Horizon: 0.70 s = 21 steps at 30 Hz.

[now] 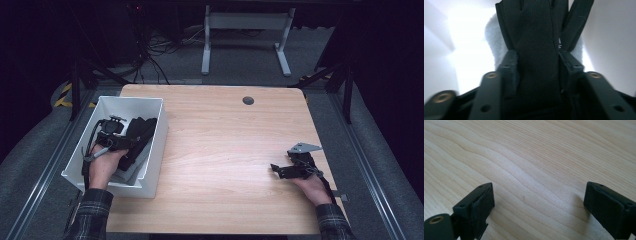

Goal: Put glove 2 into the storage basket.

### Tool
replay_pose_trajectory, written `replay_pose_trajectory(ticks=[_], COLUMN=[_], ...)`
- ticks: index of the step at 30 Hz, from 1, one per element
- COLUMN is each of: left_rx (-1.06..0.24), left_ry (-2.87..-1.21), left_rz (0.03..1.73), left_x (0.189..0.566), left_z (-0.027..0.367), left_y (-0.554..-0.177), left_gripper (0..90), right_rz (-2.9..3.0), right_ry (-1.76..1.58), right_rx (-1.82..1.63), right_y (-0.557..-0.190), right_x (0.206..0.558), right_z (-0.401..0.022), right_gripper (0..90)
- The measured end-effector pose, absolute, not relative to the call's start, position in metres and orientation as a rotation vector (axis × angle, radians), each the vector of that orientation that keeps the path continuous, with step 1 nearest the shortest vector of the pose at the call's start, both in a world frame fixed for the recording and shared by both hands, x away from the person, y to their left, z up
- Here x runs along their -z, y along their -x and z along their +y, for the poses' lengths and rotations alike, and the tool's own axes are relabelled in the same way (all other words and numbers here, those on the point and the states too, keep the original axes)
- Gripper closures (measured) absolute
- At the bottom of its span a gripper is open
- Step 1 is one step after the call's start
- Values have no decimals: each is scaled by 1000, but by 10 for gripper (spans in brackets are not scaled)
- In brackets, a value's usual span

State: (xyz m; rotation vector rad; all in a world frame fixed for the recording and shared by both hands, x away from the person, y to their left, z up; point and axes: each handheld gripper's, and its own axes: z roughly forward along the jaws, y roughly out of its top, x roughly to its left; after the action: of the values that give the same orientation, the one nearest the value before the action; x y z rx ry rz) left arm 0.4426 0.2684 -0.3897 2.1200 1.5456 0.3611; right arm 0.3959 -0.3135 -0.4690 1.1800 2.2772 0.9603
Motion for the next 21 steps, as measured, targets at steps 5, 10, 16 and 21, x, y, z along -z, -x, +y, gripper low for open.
replay_pose_trajectory(ticks=[5, 10, 16, 21], left_rx=[-356, -361, -374, -358], left_ry=[-2090, -2077, -2045, -2032], left_rz=[1557, 1521, 1455, 1355], left_x=[382, 372, 353, 333], left_z=[273, 274, 274, 261], left_y=[-444, -441, -435, -430], left_gripper=[348, 269, 266, 257], right_rz=[2277, 2277, 2277, 2278], right_ry=[-1180, -1180, -1180, -1180], right_rx=[-960, -961, -960, -960], right_y=[-396, -396, -396, -395], right_x=[469, 469, 469, 469], right_z=[-314, -313, -313, -313], right_gripper=[98, 98, 98, 98])
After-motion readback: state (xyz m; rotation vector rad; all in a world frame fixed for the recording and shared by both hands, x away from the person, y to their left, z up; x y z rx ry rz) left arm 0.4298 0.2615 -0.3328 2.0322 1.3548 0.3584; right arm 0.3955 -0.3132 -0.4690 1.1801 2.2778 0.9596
